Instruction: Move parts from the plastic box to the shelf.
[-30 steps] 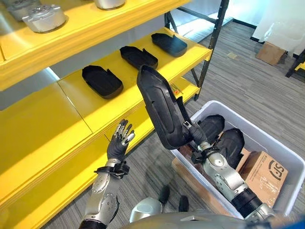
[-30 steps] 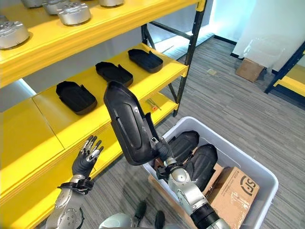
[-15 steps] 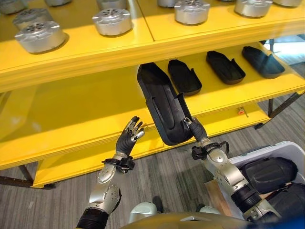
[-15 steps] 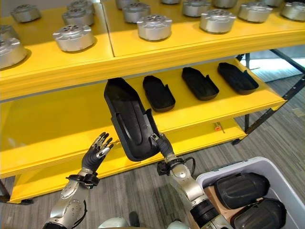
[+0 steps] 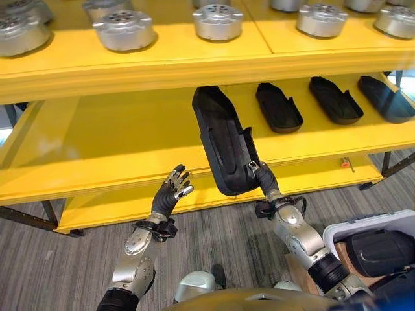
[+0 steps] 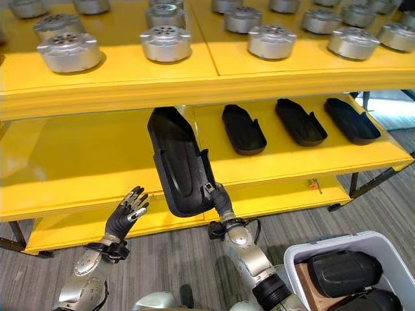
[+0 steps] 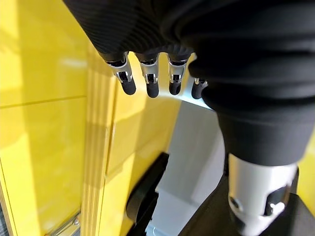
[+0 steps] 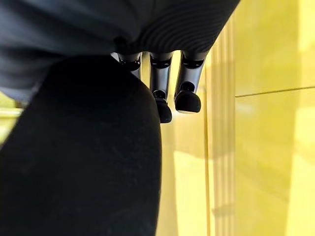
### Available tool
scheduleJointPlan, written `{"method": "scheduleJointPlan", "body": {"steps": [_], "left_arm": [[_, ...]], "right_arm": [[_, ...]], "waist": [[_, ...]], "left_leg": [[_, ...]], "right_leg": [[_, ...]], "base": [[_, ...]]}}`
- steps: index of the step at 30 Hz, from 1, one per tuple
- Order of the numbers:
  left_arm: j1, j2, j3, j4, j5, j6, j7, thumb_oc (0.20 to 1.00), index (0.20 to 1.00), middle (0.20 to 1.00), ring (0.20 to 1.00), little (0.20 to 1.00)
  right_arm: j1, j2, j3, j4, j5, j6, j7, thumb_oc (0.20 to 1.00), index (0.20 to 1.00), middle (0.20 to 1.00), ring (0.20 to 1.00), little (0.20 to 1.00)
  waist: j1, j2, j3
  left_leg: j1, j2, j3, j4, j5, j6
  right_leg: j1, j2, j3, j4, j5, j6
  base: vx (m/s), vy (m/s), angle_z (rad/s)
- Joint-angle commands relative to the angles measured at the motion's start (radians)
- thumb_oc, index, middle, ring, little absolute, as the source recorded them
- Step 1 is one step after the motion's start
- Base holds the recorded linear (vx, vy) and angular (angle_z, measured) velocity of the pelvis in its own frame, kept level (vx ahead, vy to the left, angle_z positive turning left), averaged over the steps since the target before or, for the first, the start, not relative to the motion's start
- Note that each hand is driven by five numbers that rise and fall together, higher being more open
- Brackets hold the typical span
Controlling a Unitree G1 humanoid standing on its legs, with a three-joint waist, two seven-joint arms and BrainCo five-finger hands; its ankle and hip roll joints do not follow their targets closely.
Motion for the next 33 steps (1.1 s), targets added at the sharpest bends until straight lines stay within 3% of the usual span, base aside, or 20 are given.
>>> {"method": "scheduleJointPlan", "body": {"steps": [1,2,4,8,10,18,23,27,29,31,32,33], "left_arm": [[-0.042,0.018,-0.011,-0.101,0.004,-0.057,-0.010,1.000,1.000,1.000,1.000,1.000],[-0.050,0.018,-0.019,-0.100,0.004,-0.051,-0.020,1.000,1.000,1.000,1.000,1.000],[-0.053,0.018,-0.034,-0.109,0.020,-0.045,-0.027,1.000,1.000,1.000,1.000,1.000],[-0.045,0.013,-0.063,-0.101,0.036,-0.048,-0.021,1.000,1.000,1.000,1.000,1.000],[-0.045,0.007,-0.078,-0.089,0.051,-0.042,-0.038,1.000,1.000,1.000,1.000,1.000],[-0.025,-0.016,-0.071,-0.099,0.017,-0.053,-0.033,1.000,1.000,1.000,1.000,1.000],[-0.036,-0.014,-0.069,-0.108,0.019,-0.039,-0.030,1.000,1.000,1.000,1.000,1.000],[-0.048,-0.010,-0.074,-0.109,0.023,-0.025,-0.048,1.000,1.000,1.000,1.000,1.000],[-0.058,-0.014,-0.087,-0.103,0.025,-0.026,-0.059,1.000,1.000,1.000,1.000,1.000],[-0.077,-0.018,-0.101,-0.093,0.019,-0.023,-0.067,1.000,1.000,1.000,1.000,1.000],[-0.087,-0.027,-0.108,-0.086,0.018,-0.013,-0.081,1.000,1.000,1.000,1.000,1.000],[-0.089,-0.029,-0.110,-0.084,0.019,-0.013,-0.085,1.000,1.000,1.000,1.000,1.000]], "right_arm": [[-0.040,0.050,-0.032,-0.022,0.030,-0.065,-0.044,0.200,0.200,0.200,0.200,0.200],[-0.040,0.044,-0.039,-0.019,0.029,-0.069,-0.063,0.200,0.200,0.200,0.200,0.200],[-0.038,0.037,-0.060,-0.008,0.019,-0.077,-0.063,0.200,0.200,0.200,0.200,0.200],[-0.055,0.032,-0.090,0.029,0.004,-0.083,-0.053,0.200,0.200,0.200,0.200,0.200],[-0.056,0.023,-0.114,0.042,0.003,-0.088,-0.060,0.200,0.200,0.200,0.200,0.200],[-0.081,0.003,-0.147,0.085,-0.021,-0.074,-0.036,0.200,0.200,0.200,0.200,0.200],[-0.110,0.001,-0.151,0.120,-0.018,-0.065,-0.058,0.200,0.200,0.200,0.200,0.200],[-0.129,-0.002,-0.165,0.152,-0.021,-0.068,-0.071,0.200,0.200,0.200,0.200,0.200],[-0.137,-0.010,-0.178,0.160,-0.026,-0.070,-0.077,0.200,0.200,0.200,0.200,0.200],[-0.148,-0.020,-0.190,0.166,-0.034,-0.069,-0.088,0.200,0.200,0.200,0.200,0.200],[-0.160,-0.022,-0.195,0.174,-0.038,-0.063,-0.099,0.200,0.200,0.200,0.200,0.200],[-0.164,-0.022,-0.195,0.176,-0.038,-0.062,-0.103,0.200,0.200,0.200,0.200,0.200]], "waist": [[-0.002,0.010,-0.001],[-0.020,0.004,0.003],[-0.038,-0.006,0.007],[-0.068,-0.020,0.023],[-0.084,-0.021,0.020],[-0.065,-0.014,-0.019],[-0.057,-0.005,-0.022],[-0.061,0.004,-0.022],[-0.069,0.005,-0.016],[-0.077,0.009,-0.006],[-0.085,0.015,0.000],[-0.088,0.016,0.001]], "left_leg": [[0.028,0.043,-0.040,-0.054,0.009,-0.068],[0.031,0.035,-0.065,-0.054,0.007,-0.063],[0.022,0.030,-0.085,-0.054,0.023,-0.062],[0.040,0.019,-0.139,-0.054,0.013,-0.063],[0.045,0.011,-0.196,-0.054,0.018,-0.065],[0.056,0.025,-0.175,-0.054,0.024,-0.084],[0.047,0.028,-0.155,-0.024,0.021,-0.092],[0.030,0.026,-0.101,0.050,-0.014,-0.097],[0.007,0.026,-0.056,0.146,-0.054,-0.099],[-0.047,0.060,-0.036,0.275,-0.020,-0.125],[-0.080,0.119,-0.025,0.319,0.045,-0.159],[-0.082,0.132,-0.021,0.318,0.056,-0.164]], "right_leg": [[0.018,0.074,0.079,-0.048,0.084,0.049],[0.001,0.142,0.132,-0.079,0.049,0.037],[-0.026,0.201,0.172,-0.156,0.054,0.017],[-0.107,0.230,0.271,-0.240,0.146,0.037],[-0.105,0.261,0.341,-0.260,0.139,0.019],[0.015,0.267,0.288,-0.304,0.063,-0.034],[0.043,0.265,0.261,-0.293,0.033,-0.048],[0.056,0.250,0.224,-0.285,0.015,-0.058],[0.059,0.233,0.199,-0.265,-0.001,-0.069],[0.056,0.218,0.185,-0.244,-0.015,-0.087],[0.058,0.213,0.185,-0.233,-0.025,-0.098],[0.058,0.212,0.186,-0.230,-0.027,-0.100]], "base": [[0.04,-0.033,0.17],[0.00,-0.074,0.47],[0.03,-0.094,0.95],[0.15,-0.120,0.59],[0.20,-0.154,0.48],[0.13,-0.130,0.29],[0.08,-0.104,0.00],[0.03,-0.098,0.18],[-0.03,-0.071,0.28],[-0.07,-0.037,0.46],[-0.05,0.009,0.39],[0.00,0.139,0.04]]}}
